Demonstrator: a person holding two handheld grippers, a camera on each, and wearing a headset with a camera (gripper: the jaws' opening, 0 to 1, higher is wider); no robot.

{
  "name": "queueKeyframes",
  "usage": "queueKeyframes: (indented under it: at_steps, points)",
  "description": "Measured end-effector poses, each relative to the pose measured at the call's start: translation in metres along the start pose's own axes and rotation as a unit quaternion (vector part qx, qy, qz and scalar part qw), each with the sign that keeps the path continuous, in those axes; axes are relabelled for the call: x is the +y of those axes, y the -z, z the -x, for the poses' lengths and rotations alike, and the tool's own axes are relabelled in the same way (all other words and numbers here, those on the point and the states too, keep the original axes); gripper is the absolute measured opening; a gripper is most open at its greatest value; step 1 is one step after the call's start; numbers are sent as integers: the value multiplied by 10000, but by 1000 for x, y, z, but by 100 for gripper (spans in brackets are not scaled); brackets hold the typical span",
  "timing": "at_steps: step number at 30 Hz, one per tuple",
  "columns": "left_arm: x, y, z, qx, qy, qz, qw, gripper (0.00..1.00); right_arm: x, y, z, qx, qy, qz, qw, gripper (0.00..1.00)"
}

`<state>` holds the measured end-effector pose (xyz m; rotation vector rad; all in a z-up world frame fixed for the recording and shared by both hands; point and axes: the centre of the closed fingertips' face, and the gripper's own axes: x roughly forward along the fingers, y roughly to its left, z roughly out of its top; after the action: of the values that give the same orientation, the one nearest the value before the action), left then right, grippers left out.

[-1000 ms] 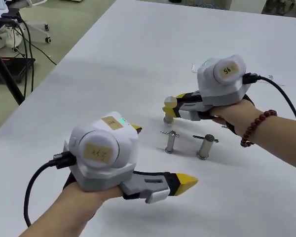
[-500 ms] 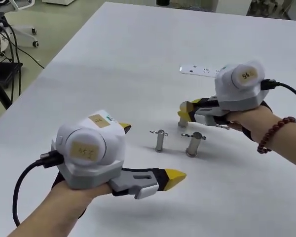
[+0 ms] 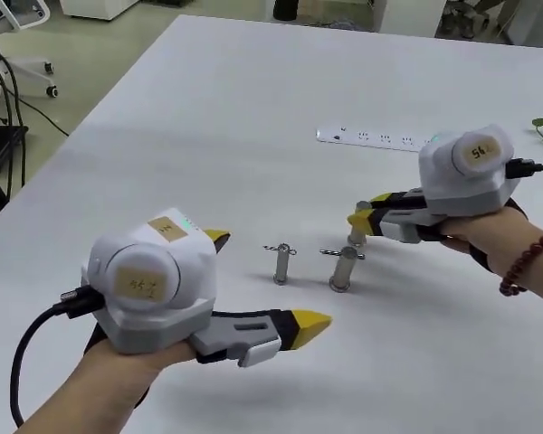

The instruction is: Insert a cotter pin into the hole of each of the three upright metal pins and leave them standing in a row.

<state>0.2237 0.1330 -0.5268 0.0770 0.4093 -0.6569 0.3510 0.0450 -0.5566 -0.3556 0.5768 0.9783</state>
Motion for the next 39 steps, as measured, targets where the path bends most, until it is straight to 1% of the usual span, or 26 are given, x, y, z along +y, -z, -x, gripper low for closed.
queueKeyframes:
  at_steps: [2,3,5,11,19,24,32,39]
  points:
    - [0,0,0,8,2,4,10000,90,1,1,6,11,40,-20,10000,8]
    - [0,0,0,-3,5,11,10000,90,-4,6,11,14,58,-40,10000,8]
    - [-1,0,0,-14,18,20,10000,90,-2,9,16,29,96,-75,9999,8]
    - [-3,-1,1,-21,34,6,10000,90,-7,21,27,66,169,-147,9997,8]
    - [-5,0,1,4,56,-40,10000,89,6,28,42,86,216,-208,9995,8]
    - [-7,1,0,51,83,-60,9999,89,15,32,48,82,188,-213,9996,8]
    - [-9,1,0,52,110,-80,9999,89,31,39,56,133,139,-103,9998,8]
    - [-10,1,1,48,113,-95,9999,88,44,42,62,81,60,-99,9999,8]
